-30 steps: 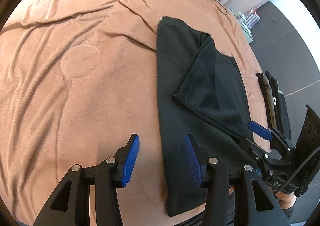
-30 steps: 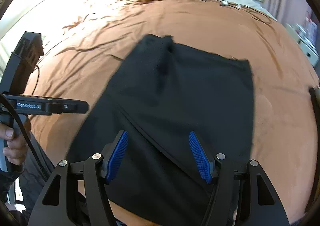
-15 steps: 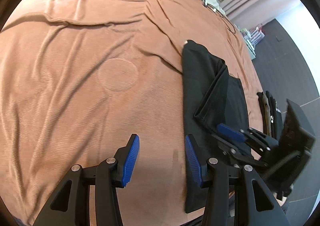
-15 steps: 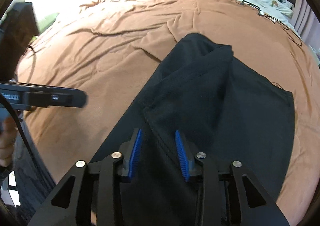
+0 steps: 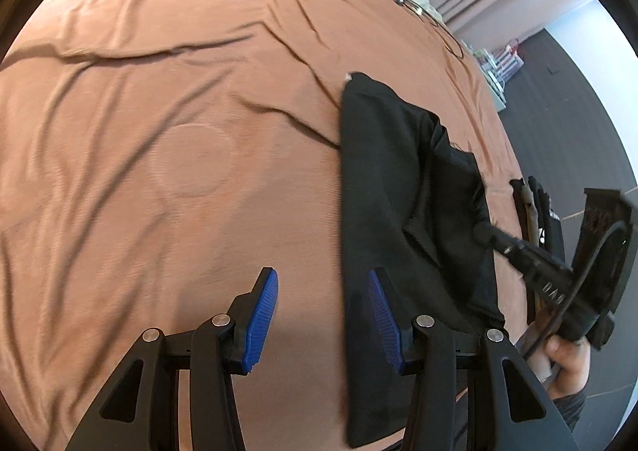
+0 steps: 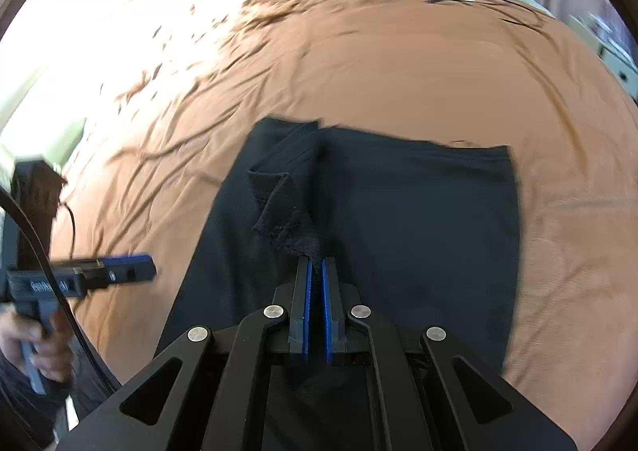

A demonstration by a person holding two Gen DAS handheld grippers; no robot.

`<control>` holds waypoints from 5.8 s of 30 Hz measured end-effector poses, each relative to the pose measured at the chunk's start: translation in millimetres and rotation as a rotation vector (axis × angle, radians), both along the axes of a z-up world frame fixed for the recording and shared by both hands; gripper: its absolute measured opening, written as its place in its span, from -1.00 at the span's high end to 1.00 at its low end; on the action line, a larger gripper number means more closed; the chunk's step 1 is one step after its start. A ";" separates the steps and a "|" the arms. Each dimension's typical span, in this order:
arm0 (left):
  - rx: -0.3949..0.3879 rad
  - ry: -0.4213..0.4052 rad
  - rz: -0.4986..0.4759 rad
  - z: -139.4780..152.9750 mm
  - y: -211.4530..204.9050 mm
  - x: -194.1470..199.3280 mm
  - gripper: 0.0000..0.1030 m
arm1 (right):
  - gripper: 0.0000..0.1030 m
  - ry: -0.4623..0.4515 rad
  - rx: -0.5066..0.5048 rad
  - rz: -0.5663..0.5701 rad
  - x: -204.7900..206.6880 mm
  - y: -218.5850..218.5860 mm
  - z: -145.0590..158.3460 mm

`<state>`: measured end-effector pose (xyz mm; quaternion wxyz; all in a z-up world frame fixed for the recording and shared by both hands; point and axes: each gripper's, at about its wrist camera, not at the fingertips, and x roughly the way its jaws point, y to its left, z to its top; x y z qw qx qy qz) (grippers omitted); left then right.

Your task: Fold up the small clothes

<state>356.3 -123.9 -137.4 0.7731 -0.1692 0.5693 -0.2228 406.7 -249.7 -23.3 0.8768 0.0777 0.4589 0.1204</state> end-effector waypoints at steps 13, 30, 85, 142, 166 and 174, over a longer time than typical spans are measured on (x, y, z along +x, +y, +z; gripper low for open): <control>0.084 -0.006 -0.056 -0.8 -48.4 16.4 0.04 | 0.97 -0.024 0.103 -0.141 19.1 -82.1 -5.5; 0.165 -0.011 -0.028 -3.7 -54.9 59.4 0.04 | 0.01 0.028 0.318 -0.137 56.1 -124.7 -46.4; 0.165 -0.021 -0.014 -16.3 -63.5 44.3 0.04 | -0.31 0.030 -0.164 0.200 1.1 20.9 -7.1; 0.050 0.005 0.032 -18.7 -59.2 106.1 0.04 | -0.29 0.144 0.474 -0.073 56.9 -174.7 -64.4; -0.009 0.010 0.038 -23.9 -73.4 142.9 0.71 | 0.82 0.170 0.457 0.024 98.1 -186.5 -96.1; -0.041 -0.039 0.033 -0.7 -63.6 133.1 0.85 | 0.83 0.079 0.351 0.045 80.4 -161.9 -51.1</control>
